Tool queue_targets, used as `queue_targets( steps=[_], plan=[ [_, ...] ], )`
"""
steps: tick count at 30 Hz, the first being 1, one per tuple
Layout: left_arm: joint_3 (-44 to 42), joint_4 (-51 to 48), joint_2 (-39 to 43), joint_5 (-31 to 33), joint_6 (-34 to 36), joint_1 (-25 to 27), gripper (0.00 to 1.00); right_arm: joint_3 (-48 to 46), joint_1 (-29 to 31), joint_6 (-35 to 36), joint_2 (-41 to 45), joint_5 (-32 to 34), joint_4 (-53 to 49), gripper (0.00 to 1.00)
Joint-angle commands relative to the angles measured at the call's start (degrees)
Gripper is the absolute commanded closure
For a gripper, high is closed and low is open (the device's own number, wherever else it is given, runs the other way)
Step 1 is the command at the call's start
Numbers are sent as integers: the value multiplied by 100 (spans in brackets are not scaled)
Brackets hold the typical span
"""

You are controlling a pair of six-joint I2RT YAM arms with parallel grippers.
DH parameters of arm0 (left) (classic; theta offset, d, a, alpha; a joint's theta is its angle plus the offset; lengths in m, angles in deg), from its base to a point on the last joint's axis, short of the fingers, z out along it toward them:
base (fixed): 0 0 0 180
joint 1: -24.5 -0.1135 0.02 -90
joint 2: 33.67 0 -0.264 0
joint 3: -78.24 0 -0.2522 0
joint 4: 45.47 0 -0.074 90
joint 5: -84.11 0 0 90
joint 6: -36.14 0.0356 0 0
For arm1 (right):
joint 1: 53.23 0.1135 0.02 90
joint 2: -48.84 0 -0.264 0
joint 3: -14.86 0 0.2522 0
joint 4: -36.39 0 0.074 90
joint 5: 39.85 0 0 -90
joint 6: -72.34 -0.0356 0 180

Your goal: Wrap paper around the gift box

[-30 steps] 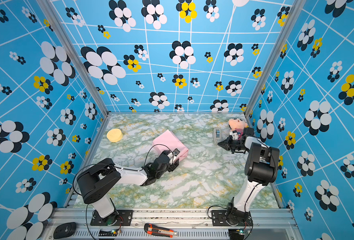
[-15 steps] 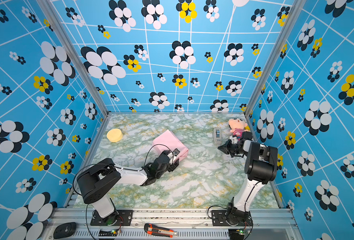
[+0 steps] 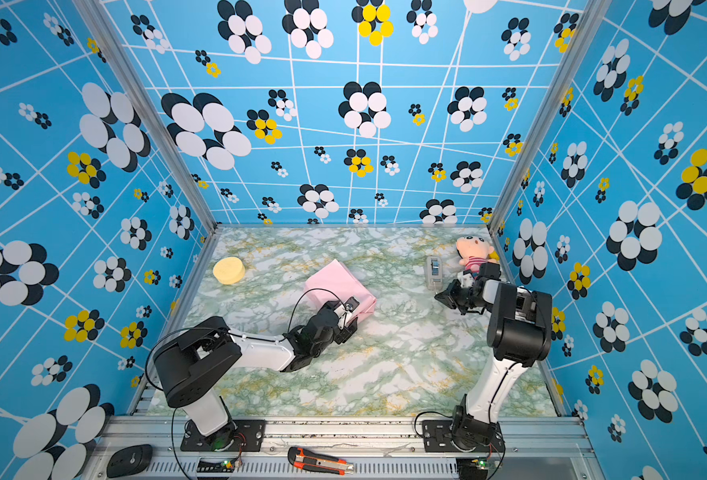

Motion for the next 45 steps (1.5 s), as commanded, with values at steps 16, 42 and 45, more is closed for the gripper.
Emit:
queue_targets(
  steps=[16, 42, 45],
  plan=[
    [-232, -1084, -309, -99, -257, -34, 24, -303, 236, 336, 384, 1340, -1511, 100],
    [-261, -1030, -300, -69, -239, -28, 24, 787, -45, 1099, 301, -1, -51, 60],
    [-261, -1040, -308, -78, -236, -32, 24, 995, -41, 1263, 121, -59, -100, 59]
  ],
)
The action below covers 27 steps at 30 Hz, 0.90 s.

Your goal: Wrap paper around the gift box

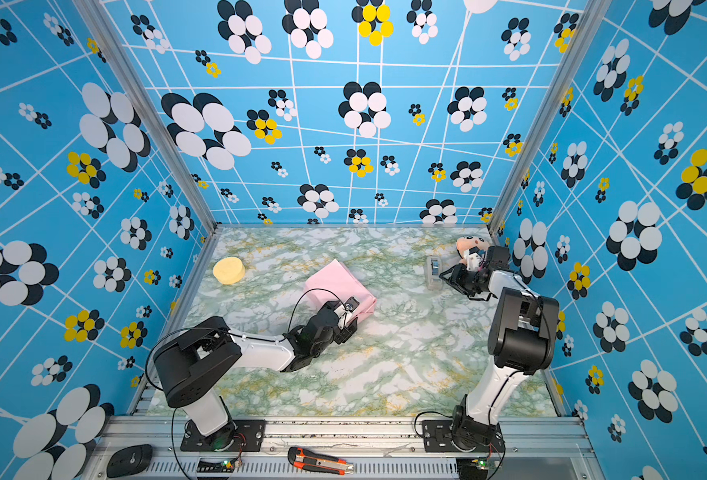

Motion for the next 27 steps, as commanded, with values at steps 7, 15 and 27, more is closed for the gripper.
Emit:
queue_targets(
  steps=[7, 15, 27],
  plan=[
    [-250, -1070, -300, -56, -250, -42, 24, 281, -25, 91, -412, -498, -16, 60],
    [-239, -1045, -315, -83, -234, -44, 24, -452, -26, 371, -62, 56, 36, 58],
    [-219, -1053, -309, -83, -233, -37, 24, -750, -12, 472, -452, -258, 884, 52]
  ],
)
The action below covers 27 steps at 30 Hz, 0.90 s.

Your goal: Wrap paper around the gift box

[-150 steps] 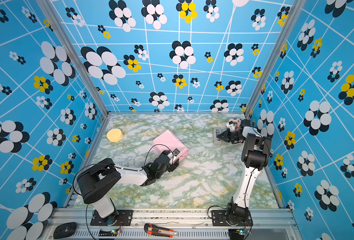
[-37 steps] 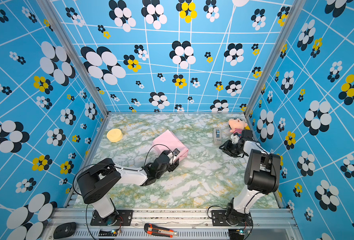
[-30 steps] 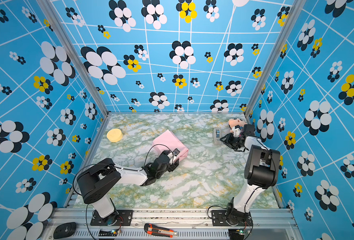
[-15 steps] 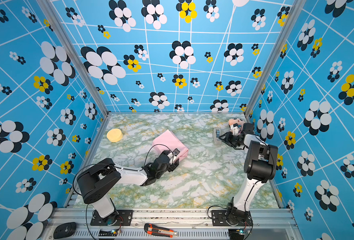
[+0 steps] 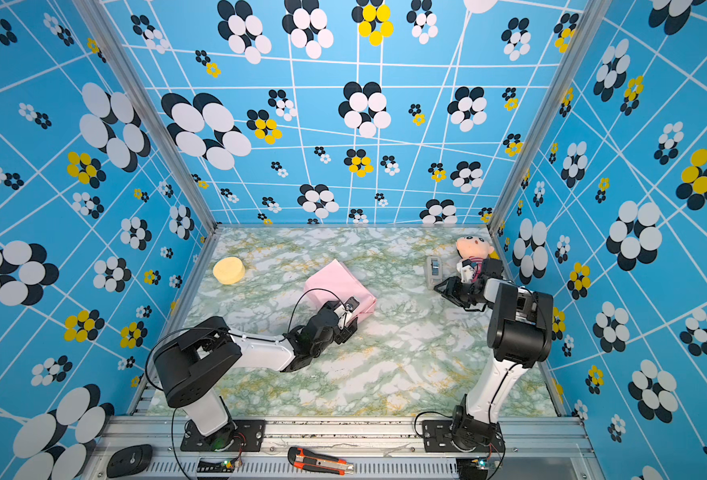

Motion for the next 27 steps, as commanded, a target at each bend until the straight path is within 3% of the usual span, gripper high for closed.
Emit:
queue_targets(
  steps=[1, 15, 27],
  plan=[
    [-213, -1066, -309, -85, -224, -43, 24, -61, -8, 120, -201, -153, 415, 52],
    [-210, -1091, -274, -55, -197, -46, 24, 286, 181, 236, -548, -258, 264, 50],
    [-257, -1095, -265, -41, -224, -46, 24, 245, 181, 358, -486, -434, 243, 63]
  ],
)
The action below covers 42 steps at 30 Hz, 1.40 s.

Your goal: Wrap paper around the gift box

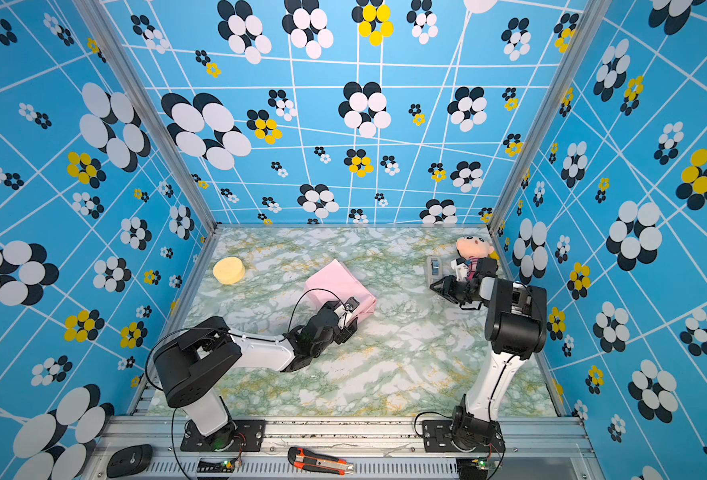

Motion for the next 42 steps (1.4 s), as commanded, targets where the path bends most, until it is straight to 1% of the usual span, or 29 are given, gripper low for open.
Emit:
queue_targets(
  steps=[1, 5, 13, 19, 24, 27, 28, 29, 34, 42],
  plan=[
    [-256, -1095, -265, -41, -226, -46, 24, 29, 30, 134, -56, -135, -24, 65],
    [-247, -1098, -265, -42, -226, -45, 24, 8, 13, 123, -31, -135, -2, 70],
    [-245, -1121, -265, -56, -252, -46, 24, -87, -31, 169, 86, -240, -40, 72],
    [-246, -1139, -238, -46, -250, -45, 24, -88, -47, 187, 76, -195, -94, 81],
    [-261, -1146, -238, -46, -252, -46, 24, -96, -58, 205, 95, -6, -181, 88],
    [-246, -1150, -238, -33, -248, -46, 24, -78, -66, 190, 95, 43, -217, 95],
    [-247, -1148, -238, -35, -243, -46, 24, -76, -68, 180, 108, 31, -224, 99],
    [-242, -1148, -238, -28, -244, -44, 24, -85, -82, 157, 119, -41, -242, 100],
    [-240, -1157, -230, -24, -250, -39, 24, -111, -110, 16, 253, -232, -411, 100],
    [-230, -1148, -238, -42, -253, -37, 24, -148, -119, -367, 480, -58, -787, 100]
  ],
)
